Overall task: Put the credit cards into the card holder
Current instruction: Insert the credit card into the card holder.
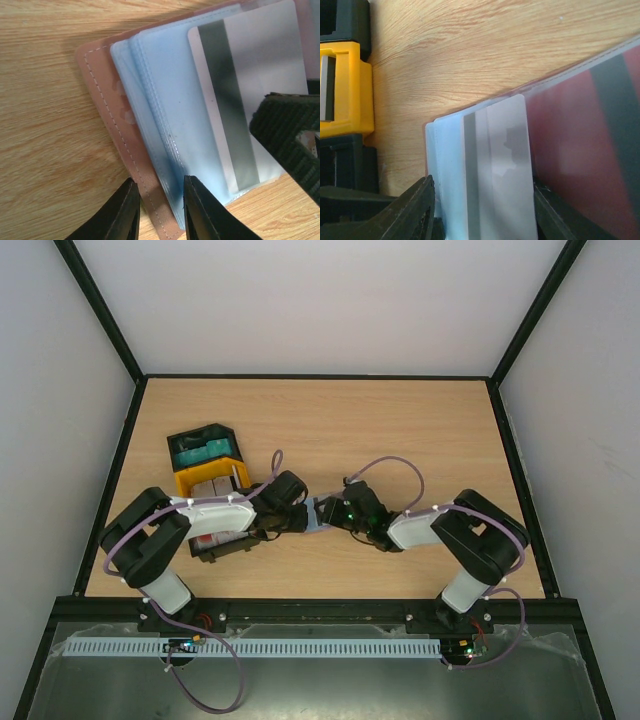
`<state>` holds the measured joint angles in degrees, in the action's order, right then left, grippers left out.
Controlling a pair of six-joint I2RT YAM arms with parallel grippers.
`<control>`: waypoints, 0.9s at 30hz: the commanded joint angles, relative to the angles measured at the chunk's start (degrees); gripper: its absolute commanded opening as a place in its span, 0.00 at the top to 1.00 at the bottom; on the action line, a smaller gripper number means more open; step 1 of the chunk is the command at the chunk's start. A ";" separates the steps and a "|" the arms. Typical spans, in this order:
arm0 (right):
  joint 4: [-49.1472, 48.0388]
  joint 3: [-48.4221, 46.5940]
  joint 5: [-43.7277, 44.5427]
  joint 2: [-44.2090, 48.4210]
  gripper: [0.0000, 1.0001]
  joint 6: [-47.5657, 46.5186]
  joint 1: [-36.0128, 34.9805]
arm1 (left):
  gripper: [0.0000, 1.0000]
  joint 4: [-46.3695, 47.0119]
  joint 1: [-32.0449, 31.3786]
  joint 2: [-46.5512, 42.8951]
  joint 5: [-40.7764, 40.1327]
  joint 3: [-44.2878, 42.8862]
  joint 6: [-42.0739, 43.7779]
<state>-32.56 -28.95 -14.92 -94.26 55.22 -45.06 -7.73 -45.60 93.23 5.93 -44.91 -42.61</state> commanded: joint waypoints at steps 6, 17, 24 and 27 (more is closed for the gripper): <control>13.40 -3.21 8.06 0.85 0.49 -4.58 -2.23 | 0.73 2.18 0.43 0.48 0.75 0.87 -0.48; 23.67 -9.86 11.19 -0.11 0.46 -8.42 -2.19 | 0.72 2.02 0.91 -1.77 -0.65 1.78 -0.60; 29.06 -13.77 10.66 -3.36 0.42 -12.33 -2.47 | 0.74 2.28 1.04 0.05 -0.73 1.29 -0.61; 30.51 -14.44 11.33 -3.35 0.37 -14.43 -3.00 | 0.74 2.03 1.17 0.37 -1.24 0.95 -0.59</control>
<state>-8.67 -42.44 -5.06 -95.94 44.71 -47.29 -5.52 -44.93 92.73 5.91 -43.86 -43.11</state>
